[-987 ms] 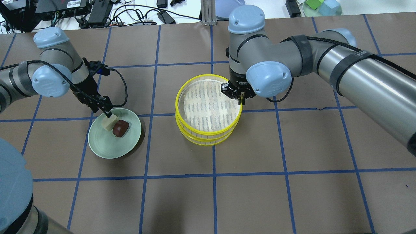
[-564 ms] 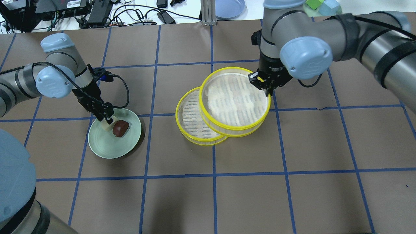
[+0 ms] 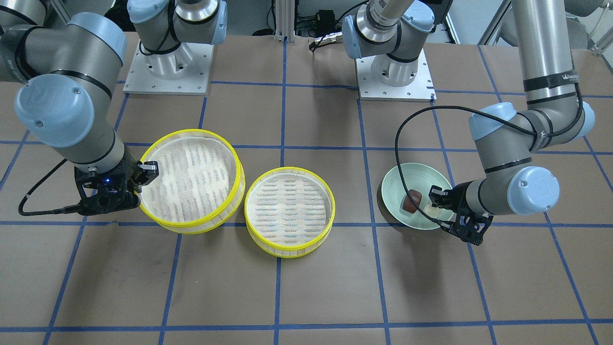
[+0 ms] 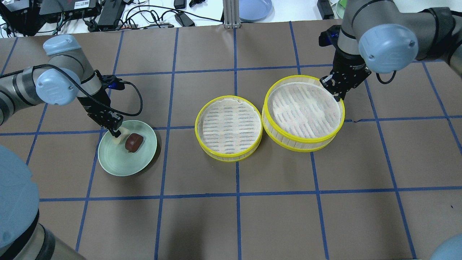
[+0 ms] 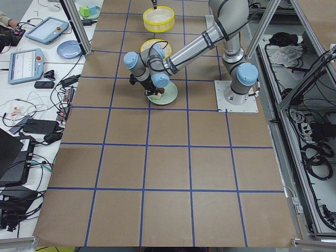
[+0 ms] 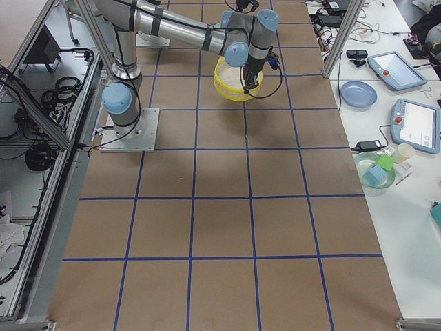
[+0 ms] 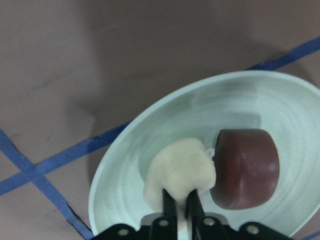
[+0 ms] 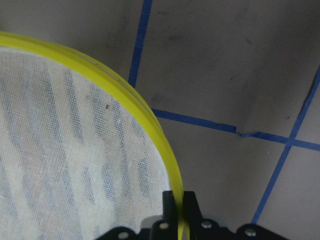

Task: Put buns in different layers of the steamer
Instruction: 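Lift the top tier aside with the right gripper while the left grasps the white bun, then carry the white bun with the left gripper into the lower steamer tier and release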

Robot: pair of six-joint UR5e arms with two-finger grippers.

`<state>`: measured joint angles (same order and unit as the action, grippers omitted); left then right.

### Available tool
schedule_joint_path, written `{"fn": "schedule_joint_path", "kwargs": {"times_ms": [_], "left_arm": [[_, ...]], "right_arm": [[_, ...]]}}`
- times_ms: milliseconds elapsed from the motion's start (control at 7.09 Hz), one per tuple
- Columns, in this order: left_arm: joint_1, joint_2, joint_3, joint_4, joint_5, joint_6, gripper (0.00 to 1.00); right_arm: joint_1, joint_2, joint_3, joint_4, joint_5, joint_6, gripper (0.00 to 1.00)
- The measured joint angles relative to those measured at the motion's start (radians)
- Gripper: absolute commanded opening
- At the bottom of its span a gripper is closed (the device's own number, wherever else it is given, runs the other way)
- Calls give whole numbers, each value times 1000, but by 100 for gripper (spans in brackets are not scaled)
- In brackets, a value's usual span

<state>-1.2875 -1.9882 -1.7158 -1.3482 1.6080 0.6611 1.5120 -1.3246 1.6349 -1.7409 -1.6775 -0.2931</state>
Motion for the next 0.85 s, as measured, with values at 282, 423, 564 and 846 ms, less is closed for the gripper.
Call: {"fn": "schedule_joint_path", "kwargs": {"times_ms": [282,423,564,846], "left_arm": [[-1,38,60,-31,-4,-62,0],[-17,63,90,-50,-25,-162,0],[-49,89,107,-63,-72,-297,0],[-157,123,117,-57,-177,-607,0]], "right_arm": [[-5,5,4,-2,-1,-19,0],[-5,7,5,-2,-1,-23,0],[-6,8,5,-2,0,-24,0],[-6,9,6,-1,2,-23,0]]}}
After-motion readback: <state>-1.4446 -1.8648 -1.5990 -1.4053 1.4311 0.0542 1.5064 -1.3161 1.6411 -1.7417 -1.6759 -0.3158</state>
